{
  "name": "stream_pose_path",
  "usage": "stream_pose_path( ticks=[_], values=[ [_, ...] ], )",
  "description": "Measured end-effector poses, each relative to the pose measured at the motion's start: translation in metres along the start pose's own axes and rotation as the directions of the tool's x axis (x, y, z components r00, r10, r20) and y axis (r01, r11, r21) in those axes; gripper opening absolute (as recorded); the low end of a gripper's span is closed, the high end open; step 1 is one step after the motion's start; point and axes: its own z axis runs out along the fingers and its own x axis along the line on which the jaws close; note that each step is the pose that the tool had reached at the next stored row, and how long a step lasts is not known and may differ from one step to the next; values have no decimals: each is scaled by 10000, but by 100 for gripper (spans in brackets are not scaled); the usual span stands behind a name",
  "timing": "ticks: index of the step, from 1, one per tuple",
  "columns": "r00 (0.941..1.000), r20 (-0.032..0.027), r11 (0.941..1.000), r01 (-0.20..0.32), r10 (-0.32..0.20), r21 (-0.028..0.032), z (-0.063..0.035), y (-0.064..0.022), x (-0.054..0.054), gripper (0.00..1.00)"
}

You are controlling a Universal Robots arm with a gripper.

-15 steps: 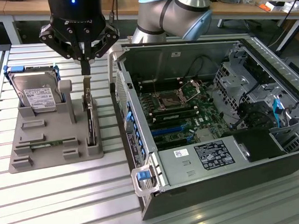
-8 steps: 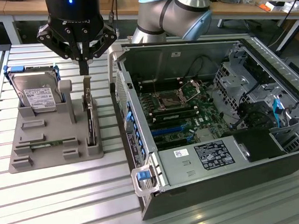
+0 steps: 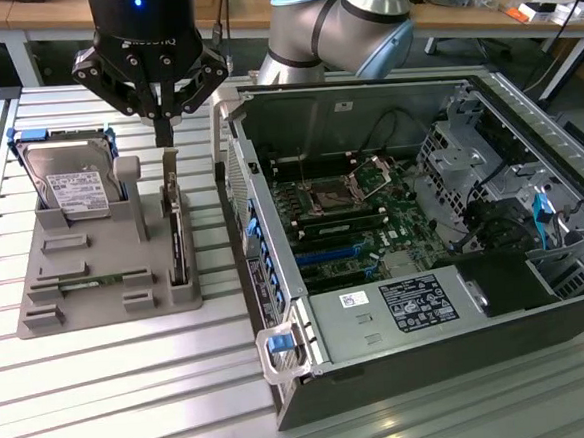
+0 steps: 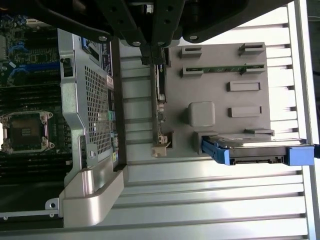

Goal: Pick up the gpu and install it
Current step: 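Pick up the gpu and move the gpu toward the slot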

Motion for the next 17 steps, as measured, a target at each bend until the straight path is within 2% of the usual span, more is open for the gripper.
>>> stream_pose_path(
  ticks=[3,6,7,8,17],
  values=[
    [10000,0,10000,4,-4,0,0,0,0,11],
    [10000,0,10000,4,-4,0,0,0,0,29],
    [10000,0,10000,4,-4,0,0,0,0,29],
    [10000,0,10000,4,-4,0,0,0,0,36],
    [10000,0,10000,4,-4,0,19,-1,0,36]
  ],
)
